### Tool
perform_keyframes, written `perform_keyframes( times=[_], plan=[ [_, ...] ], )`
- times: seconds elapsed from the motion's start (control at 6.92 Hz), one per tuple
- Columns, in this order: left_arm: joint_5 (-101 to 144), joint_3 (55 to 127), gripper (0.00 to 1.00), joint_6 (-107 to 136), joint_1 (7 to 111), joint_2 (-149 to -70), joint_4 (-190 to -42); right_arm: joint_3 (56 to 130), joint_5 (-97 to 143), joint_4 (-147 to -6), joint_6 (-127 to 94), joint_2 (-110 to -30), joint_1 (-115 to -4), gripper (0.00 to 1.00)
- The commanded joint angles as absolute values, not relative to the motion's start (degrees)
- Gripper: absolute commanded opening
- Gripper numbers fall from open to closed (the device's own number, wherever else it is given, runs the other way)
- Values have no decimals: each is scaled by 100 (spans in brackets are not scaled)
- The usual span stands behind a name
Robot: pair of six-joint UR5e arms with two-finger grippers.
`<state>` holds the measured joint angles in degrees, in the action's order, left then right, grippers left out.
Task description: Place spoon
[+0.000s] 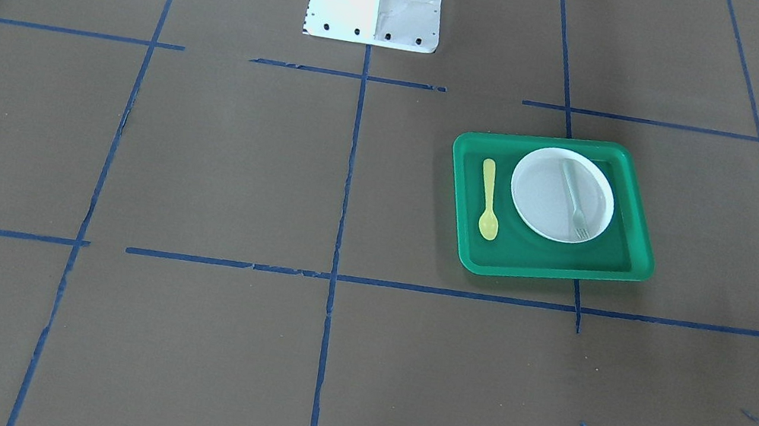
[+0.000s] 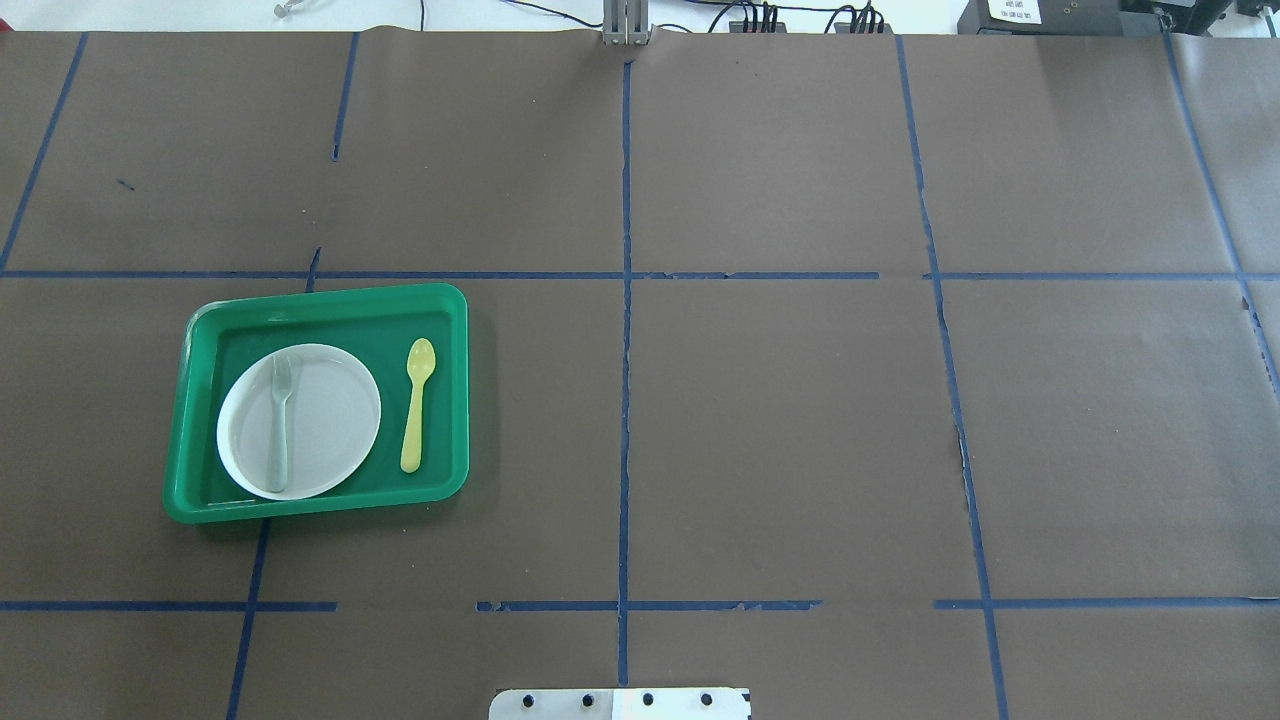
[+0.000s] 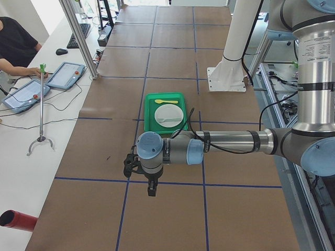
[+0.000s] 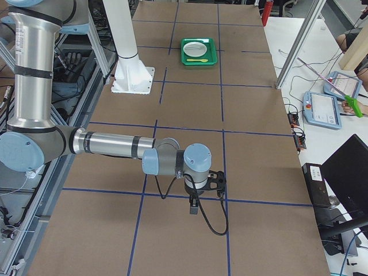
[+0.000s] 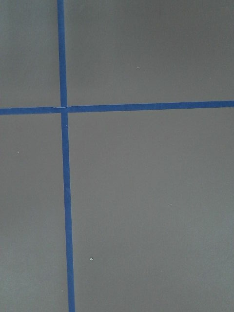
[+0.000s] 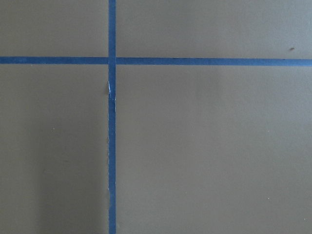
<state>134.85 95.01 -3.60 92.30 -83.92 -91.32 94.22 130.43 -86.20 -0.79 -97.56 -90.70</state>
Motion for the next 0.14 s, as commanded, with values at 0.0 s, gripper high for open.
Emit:
perform_keyframes(
  times=[0.0],
  plan=[
    [13491, 9510, 100, -360, 9255, -8402, -9123, 9422, 13043, -8622, -79, -9756, -9070, 100]
  ],
)
